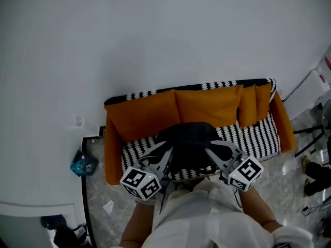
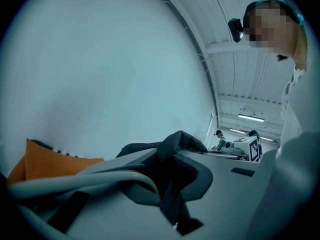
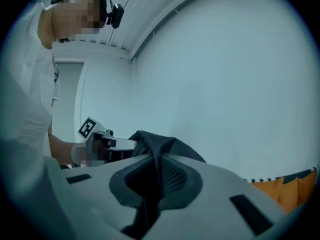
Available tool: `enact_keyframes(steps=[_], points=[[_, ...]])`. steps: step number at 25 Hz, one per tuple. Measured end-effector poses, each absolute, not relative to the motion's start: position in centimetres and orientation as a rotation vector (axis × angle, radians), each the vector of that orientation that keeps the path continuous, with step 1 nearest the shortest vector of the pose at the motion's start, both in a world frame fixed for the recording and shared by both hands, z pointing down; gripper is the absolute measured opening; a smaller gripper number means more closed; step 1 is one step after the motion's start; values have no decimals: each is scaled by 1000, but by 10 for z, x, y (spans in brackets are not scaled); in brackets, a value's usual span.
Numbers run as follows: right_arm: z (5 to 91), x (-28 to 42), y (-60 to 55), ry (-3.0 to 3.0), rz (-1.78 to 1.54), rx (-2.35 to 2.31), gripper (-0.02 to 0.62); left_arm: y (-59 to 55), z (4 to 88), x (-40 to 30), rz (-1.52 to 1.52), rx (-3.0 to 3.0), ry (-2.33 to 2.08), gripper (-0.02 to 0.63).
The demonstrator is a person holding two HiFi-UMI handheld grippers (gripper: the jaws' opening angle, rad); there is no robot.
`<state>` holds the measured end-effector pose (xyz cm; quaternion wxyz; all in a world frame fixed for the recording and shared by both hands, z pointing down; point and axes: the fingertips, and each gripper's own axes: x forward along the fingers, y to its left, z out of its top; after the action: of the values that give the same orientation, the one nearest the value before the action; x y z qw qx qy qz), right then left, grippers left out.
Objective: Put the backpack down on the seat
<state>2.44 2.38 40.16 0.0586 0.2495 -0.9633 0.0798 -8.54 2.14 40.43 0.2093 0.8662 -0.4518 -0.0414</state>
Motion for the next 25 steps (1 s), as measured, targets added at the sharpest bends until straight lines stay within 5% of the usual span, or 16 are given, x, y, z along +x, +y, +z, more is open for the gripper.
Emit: enact_keyframes(steps=[25], points=[[414,40,-161,-2934,279,532,25,-153,422,-69,-179,2303,-1339,49]])
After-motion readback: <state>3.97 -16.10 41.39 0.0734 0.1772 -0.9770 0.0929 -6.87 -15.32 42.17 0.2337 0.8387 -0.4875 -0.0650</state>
